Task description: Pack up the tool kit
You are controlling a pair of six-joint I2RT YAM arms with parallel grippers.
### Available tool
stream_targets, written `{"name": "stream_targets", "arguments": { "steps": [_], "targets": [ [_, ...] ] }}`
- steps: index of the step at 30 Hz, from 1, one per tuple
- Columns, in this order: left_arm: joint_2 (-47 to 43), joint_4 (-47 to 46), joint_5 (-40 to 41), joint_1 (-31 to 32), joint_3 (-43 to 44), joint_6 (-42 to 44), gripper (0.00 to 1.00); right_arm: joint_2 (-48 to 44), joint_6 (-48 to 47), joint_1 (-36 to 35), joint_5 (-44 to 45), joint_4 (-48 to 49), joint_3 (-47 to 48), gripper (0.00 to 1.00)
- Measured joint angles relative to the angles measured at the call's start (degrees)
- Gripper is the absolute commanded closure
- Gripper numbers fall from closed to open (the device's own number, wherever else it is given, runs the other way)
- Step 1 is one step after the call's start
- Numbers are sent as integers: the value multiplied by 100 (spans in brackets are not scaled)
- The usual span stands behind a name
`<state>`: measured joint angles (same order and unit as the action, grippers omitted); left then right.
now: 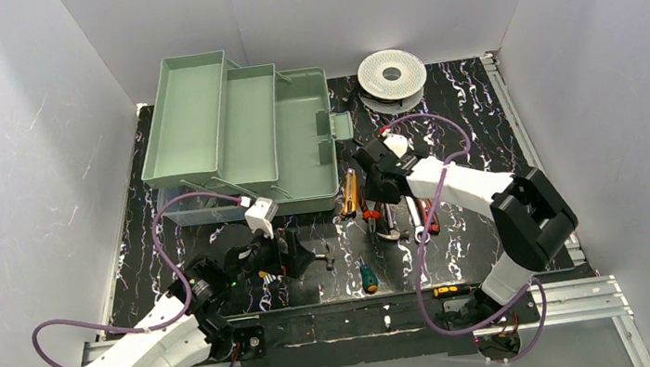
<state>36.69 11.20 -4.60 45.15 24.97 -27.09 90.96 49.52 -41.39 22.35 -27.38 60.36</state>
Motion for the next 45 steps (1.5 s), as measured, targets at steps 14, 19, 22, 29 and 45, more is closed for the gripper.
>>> {"name": "stream_targets", "arguments": {
  "steps": [14, 19, 22, 29, 45],
  "targets": [
    [-232, 262, 107, 0, -2, -59, 8, 890, 879, -26, 166, -11, 61, 66],
    [-280, 299, 118, 0, -2, -61, 6, 927, 1032, -20, 197, 31, 85, 96],
    [-278, 409, 116, 0, 2, -79, 5, 739, 1185, -9, 238, 87, -98, 99],
    [-271, 964, 109, 0, 505, -90, 2, -186, 876, 4, 393, -772, 251, 99],
    [-273, 2924, 2236, 4, 2662, 1010, 2, 308, 269, -129, 131, -452, 2616, 99]
  ]
}}
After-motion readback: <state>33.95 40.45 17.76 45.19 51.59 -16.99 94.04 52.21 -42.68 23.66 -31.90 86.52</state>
